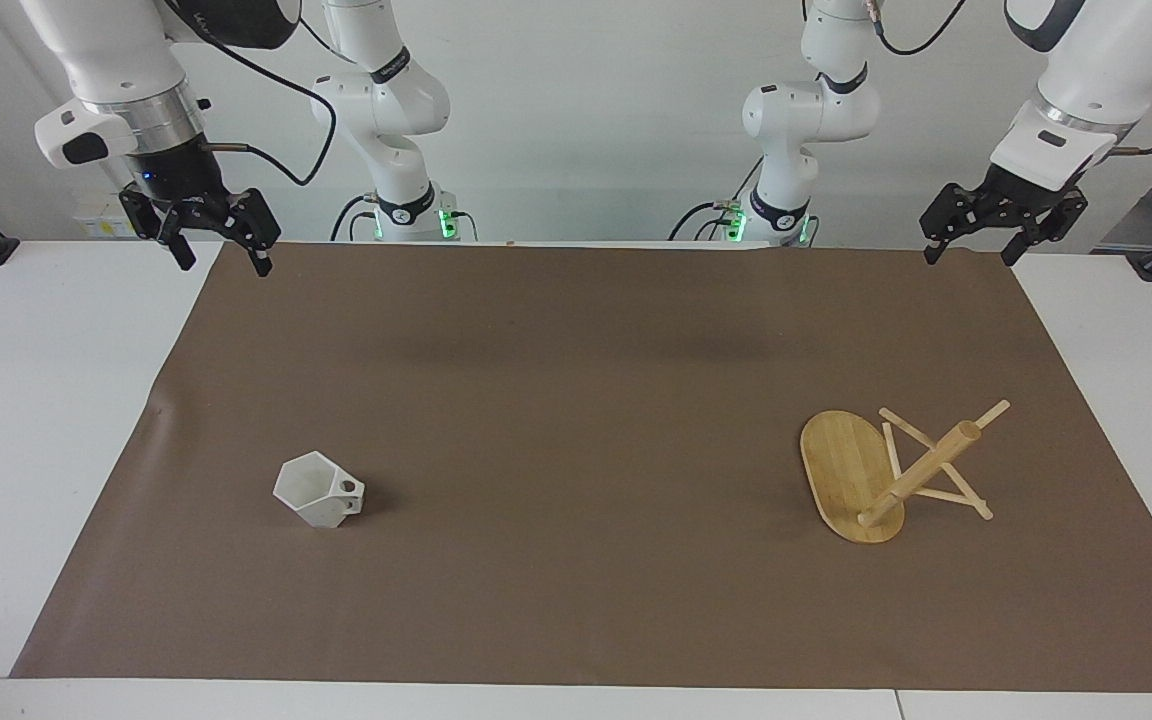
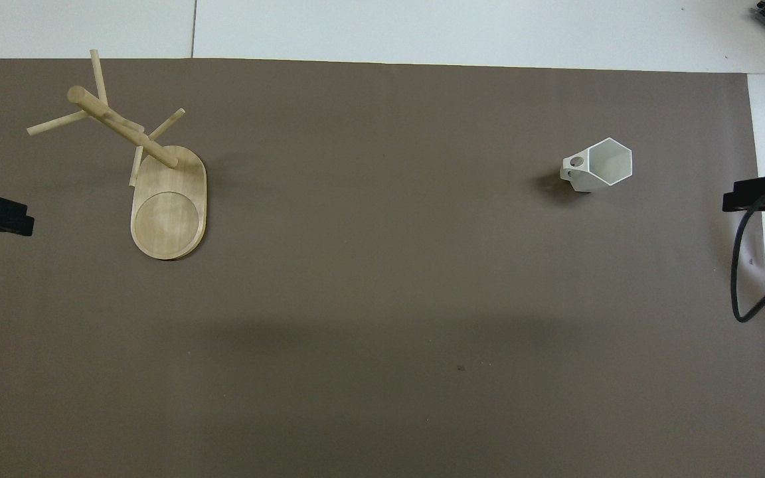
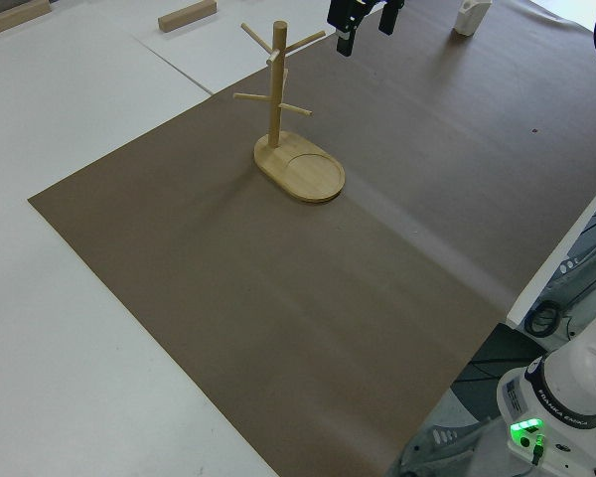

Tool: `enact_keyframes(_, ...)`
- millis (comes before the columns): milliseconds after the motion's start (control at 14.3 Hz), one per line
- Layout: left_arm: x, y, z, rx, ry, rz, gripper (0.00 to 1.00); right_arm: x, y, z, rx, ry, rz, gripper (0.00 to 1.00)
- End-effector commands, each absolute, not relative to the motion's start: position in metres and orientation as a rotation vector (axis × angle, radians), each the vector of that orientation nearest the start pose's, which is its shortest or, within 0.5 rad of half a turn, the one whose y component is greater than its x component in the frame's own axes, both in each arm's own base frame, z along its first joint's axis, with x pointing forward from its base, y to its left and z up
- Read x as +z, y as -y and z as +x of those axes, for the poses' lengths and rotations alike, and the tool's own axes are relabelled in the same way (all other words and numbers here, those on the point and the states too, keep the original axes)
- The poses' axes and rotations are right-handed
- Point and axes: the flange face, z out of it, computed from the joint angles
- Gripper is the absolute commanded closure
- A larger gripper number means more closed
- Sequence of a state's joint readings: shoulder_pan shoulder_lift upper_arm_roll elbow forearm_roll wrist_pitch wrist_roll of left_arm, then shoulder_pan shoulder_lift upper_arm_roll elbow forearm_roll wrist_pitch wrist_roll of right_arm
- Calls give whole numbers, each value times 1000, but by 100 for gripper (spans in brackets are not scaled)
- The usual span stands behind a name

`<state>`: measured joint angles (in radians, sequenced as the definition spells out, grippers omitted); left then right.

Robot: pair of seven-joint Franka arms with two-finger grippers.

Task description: Hang cup on rack

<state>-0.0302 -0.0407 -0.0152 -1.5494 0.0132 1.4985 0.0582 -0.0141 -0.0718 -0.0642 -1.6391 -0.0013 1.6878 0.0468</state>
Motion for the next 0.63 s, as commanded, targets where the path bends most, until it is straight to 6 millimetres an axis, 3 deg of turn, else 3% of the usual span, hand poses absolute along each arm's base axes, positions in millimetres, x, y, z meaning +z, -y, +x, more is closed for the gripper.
enact_keyframes(0, 652, 20, 530, 5, -163, -3133, 0, 642, 51, 537, -188, -166, -3126, 0)
enact_keyframes(559, 652, 19, 529, 17, -163, -3133, 0, 640, 49, 534, -173, -161, -3127, 0)
